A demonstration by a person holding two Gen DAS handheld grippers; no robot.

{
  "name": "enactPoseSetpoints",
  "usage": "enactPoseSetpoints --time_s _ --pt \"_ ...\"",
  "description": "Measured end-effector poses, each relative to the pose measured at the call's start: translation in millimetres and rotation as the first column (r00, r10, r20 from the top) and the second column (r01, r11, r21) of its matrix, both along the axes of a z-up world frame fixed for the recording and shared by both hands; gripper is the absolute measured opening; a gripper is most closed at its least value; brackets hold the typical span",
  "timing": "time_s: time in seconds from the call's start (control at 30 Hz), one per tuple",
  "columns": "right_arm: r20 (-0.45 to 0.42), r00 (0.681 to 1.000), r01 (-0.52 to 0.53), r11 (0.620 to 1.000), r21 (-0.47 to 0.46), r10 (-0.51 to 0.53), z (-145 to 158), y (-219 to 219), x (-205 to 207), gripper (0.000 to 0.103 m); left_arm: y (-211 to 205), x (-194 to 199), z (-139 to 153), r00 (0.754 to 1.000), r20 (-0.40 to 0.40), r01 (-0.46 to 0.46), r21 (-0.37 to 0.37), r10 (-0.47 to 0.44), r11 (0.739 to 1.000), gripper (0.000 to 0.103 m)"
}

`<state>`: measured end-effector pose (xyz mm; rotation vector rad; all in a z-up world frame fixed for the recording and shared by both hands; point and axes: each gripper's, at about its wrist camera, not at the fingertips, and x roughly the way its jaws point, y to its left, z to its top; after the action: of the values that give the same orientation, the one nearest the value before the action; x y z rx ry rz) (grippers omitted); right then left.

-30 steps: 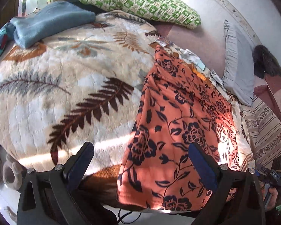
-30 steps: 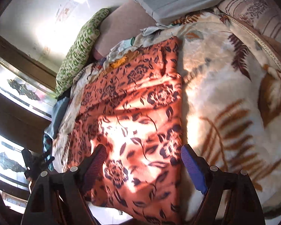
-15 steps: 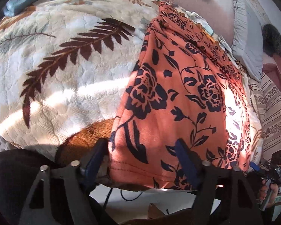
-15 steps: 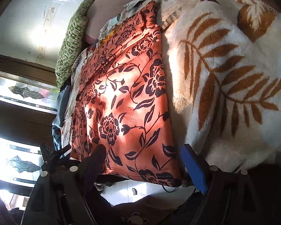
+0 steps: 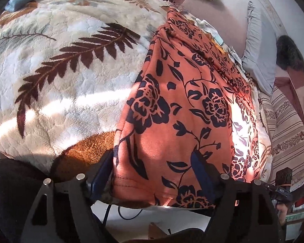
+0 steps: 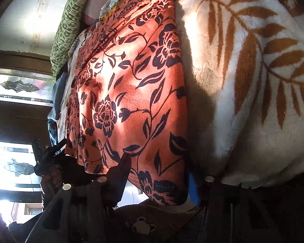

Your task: Fold small clothes

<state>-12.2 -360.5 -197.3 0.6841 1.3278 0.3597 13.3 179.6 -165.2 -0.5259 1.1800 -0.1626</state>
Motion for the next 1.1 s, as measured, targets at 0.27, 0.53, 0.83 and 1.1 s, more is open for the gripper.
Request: enactPoseSetpoints --time_s 0.27,0.53,0.83,1.1 --pt "0.005 1.000 -0.030 0.999 -0.015 0.030 0.2 5.1 2.2 0.040 4.9 -6.3 11.7 0.999 -0.005 0.041 0.074 -0.040 0.996 0.006" --pt "0.027 1.000 -0.007 1.000 0.030 0.006 6.0 -3.4 -1.5 0.011 3.6 -0.6 15.1 0.999 -0.009 0.044 0.123 -0.043 0.991 0.007" --pt "0.002 1.000 -0.012 1.000 0.003 0.012 -0.2 3.8 5.7 0.062 -16.2 0.7 5.9 0.995 -0.025 0.098 0.187 -0.095 0.977 0.011" --pt "0.073 0.992 0.093 0.980 0.173 -0.107 20.6 -15.7 -4.9 0.006 22.4 -9.7 65.4 0.988 0.152 0.006 -0.016 -0.004 1.000 0.006"
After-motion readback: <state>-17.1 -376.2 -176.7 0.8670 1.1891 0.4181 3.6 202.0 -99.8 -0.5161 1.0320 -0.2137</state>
